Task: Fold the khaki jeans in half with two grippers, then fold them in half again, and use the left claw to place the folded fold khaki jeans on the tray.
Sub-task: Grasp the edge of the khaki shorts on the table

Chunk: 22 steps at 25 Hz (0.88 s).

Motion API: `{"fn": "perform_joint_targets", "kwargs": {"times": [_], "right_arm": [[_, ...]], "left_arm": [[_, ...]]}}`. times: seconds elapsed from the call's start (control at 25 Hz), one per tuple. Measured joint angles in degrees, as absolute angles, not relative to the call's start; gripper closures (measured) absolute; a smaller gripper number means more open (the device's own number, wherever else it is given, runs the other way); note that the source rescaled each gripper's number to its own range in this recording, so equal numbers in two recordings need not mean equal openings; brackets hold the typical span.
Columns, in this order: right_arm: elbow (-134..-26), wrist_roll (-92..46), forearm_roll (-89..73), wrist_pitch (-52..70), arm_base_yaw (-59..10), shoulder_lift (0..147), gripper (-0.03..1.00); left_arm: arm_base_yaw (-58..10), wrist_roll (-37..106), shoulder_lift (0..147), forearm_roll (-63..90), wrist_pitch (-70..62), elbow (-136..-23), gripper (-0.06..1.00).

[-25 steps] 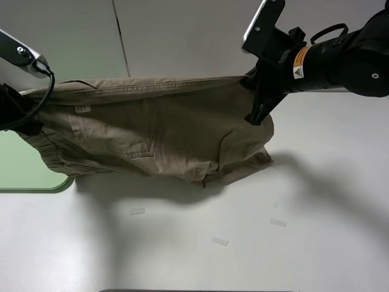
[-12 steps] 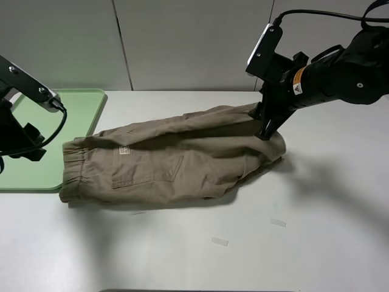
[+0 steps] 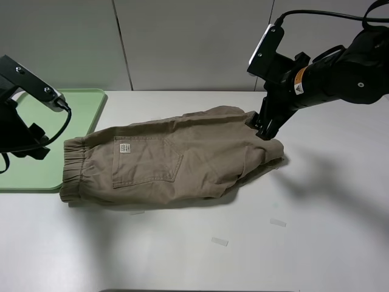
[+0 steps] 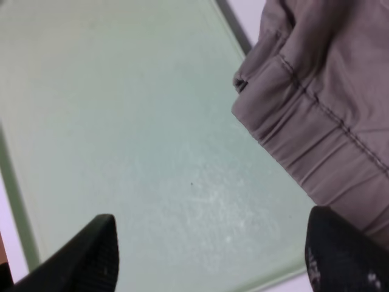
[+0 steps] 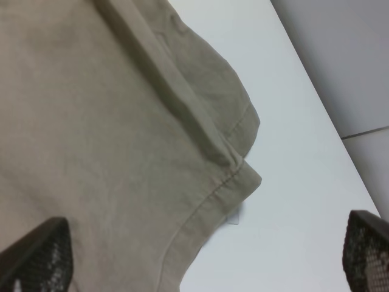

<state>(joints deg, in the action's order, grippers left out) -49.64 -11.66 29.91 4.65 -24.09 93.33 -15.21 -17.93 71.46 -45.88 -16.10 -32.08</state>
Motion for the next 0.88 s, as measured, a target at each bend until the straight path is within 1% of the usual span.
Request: {"fn": "perform_joint_targets", "kwargs": {"times": [0.28,0.48,0.72,0.88], "right_arm": [[-49.64,-11.38,29.85,3.16,-24.09,91.65,0.0],[-49.64,-7.91,29.43,0.49,-22.59,87.77,0.0],[-49.64,-2.04,28.37,0.9,-19.58,82.33,0.0],[-49.64,-1.18,28.11,1.11,-19.46,77.94,0.0]], "left_arm": [[-15.21,-18.16,70.99,-41.09,-16.22,-37.33,0.34],[-15.21,-18.16,66.03,-40.22,-16.27,-42.26,0.33],[-15.21,-18.16,56.67,-40.04,-17.37,-46.07,0.19],[-15.21,-18.16,49.25,-40.04,-20.51,-46.24,0.16]]}}
